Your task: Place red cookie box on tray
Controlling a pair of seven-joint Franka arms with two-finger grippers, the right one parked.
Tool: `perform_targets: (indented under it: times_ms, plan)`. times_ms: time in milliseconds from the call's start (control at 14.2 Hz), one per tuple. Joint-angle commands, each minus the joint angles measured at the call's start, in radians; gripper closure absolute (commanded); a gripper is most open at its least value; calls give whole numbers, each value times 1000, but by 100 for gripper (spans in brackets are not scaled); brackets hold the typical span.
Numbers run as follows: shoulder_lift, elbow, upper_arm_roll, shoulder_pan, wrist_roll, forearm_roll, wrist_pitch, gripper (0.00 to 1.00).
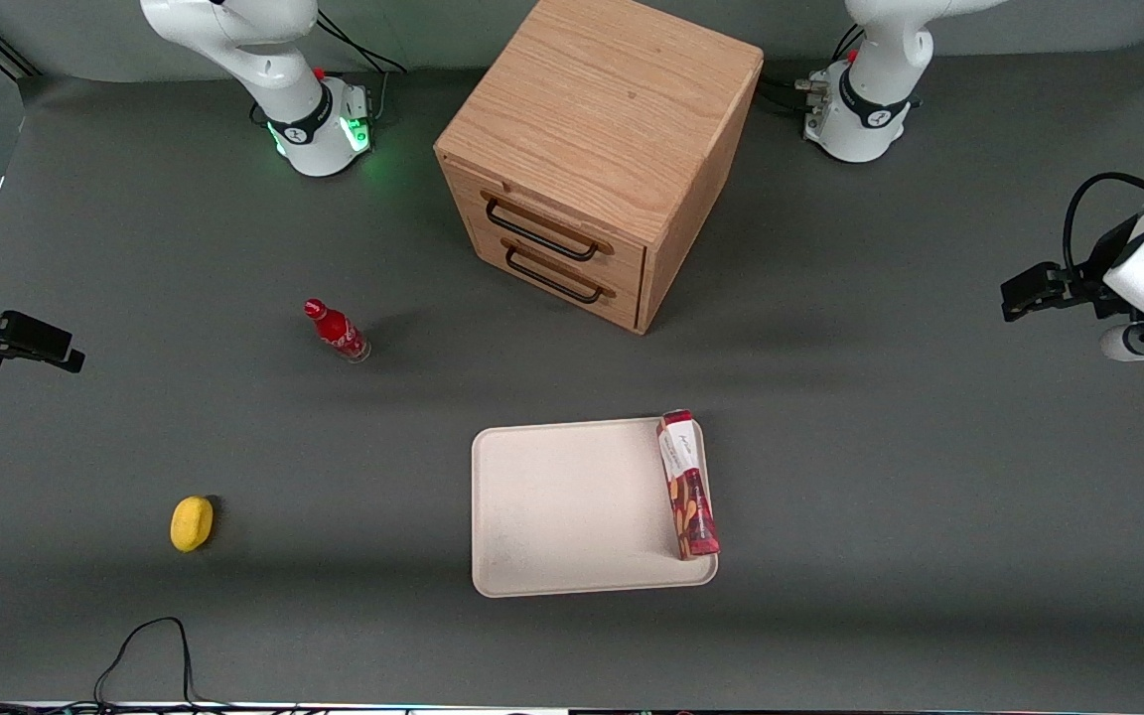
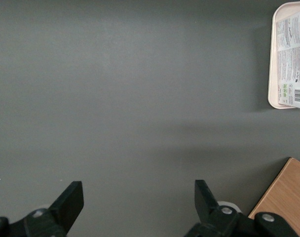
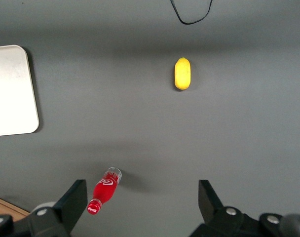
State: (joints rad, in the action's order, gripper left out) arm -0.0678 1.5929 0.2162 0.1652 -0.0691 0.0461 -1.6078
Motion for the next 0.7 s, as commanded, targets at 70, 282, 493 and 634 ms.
perform_targets:
  times_ms: [70,282,493,634]
  plan:
    - [40,33,-202,-169,5,-25,-26,0]
    - [0,-30,-255,-228,-23,-32,-1,0]
    - [-33,-96,-251,-222,-26,-61,38,0]
    - [-26,-96,-247,-199,-12,-84,55,0]
